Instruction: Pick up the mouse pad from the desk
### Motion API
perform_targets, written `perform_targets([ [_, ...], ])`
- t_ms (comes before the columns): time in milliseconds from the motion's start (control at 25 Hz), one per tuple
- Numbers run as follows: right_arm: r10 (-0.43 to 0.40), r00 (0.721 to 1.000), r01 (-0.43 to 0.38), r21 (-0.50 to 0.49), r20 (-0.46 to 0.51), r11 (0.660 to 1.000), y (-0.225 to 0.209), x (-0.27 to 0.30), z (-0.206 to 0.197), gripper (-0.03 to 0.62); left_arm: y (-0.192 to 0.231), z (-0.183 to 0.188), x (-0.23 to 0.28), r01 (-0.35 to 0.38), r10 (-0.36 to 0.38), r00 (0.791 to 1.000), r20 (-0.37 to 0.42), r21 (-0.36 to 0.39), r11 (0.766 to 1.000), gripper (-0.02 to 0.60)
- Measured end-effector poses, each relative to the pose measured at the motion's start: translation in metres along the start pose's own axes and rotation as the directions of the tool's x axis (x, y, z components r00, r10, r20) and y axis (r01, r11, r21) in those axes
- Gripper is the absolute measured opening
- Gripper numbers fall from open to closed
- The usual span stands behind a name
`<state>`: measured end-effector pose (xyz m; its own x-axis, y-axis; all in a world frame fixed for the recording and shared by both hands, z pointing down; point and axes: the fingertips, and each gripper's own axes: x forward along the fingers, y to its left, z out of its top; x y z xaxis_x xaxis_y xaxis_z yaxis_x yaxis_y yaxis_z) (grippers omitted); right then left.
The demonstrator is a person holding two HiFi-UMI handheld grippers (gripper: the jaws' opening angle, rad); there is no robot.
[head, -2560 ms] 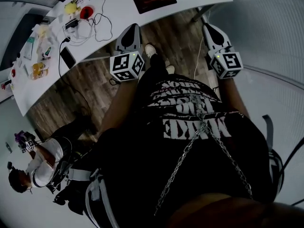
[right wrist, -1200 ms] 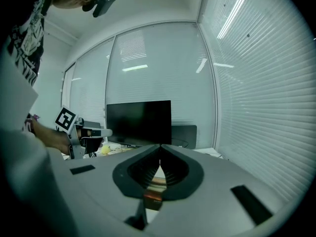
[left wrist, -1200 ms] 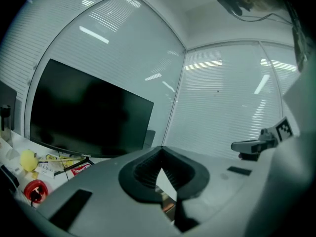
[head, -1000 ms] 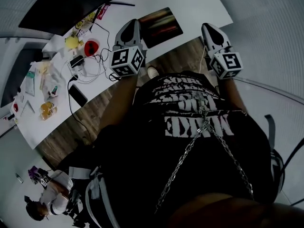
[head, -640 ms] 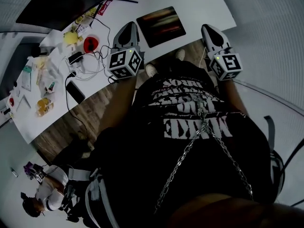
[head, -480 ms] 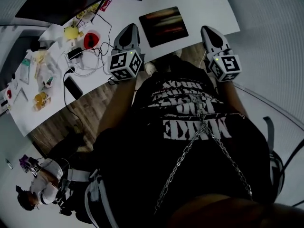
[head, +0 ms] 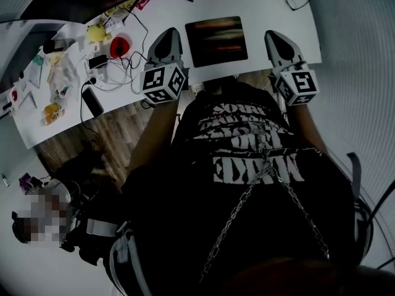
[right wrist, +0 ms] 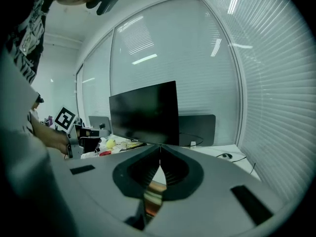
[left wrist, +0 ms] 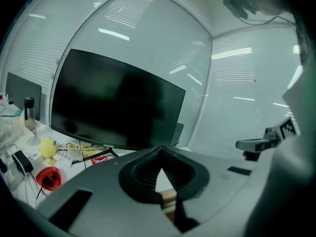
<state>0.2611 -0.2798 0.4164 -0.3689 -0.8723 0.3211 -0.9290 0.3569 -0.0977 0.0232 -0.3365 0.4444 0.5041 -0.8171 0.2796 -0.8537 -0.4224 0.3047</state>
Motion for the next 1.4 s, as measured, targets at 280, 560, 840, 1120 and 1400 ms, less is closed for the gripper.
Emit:
perform_targets([
  [280,0.082,0.997,-0.082,0.009,0.000,0.997,-0.050,0.028,0.012,0.002,-0.015,0.008,0.033,-0.075,0.074,0.997,0.008,0.032,0.997,0.007],
  [560,0.163,0.986,-0.162,0.044,-0.029,0.986,-0.061,0.054,-0.010,0.002,-0.006,-0.016,0.048,-0.135,0.135,0.991,0.003,0.057,0.989,0.006],
  [840,0.097,0.993,-0.095,0.040,-0.063,0.995,-0.064,0.085,-0.026,0.002,0.025,-0.043,0.064,-0.138,0.140,0.989,-0.039,0.055,0.989,0.007],
  [1120,0.051,0.987,-0.044,0.046,-0.155,0.998,-0.055,0.109,-0.063,0.002,0.052,-0.086,0.081,-0.116,0.107,0.985,-0.138,-0.055,0.992,0.007],
  [1400,0.039,0.965,-0.038,0.009,-0.261,0.999,-0.048,0.126,-0.114,0.003,0.056,-0.136,0.094,-0.082,0.069,0.967,-0.247,-0.044,0.996,0.008],
])
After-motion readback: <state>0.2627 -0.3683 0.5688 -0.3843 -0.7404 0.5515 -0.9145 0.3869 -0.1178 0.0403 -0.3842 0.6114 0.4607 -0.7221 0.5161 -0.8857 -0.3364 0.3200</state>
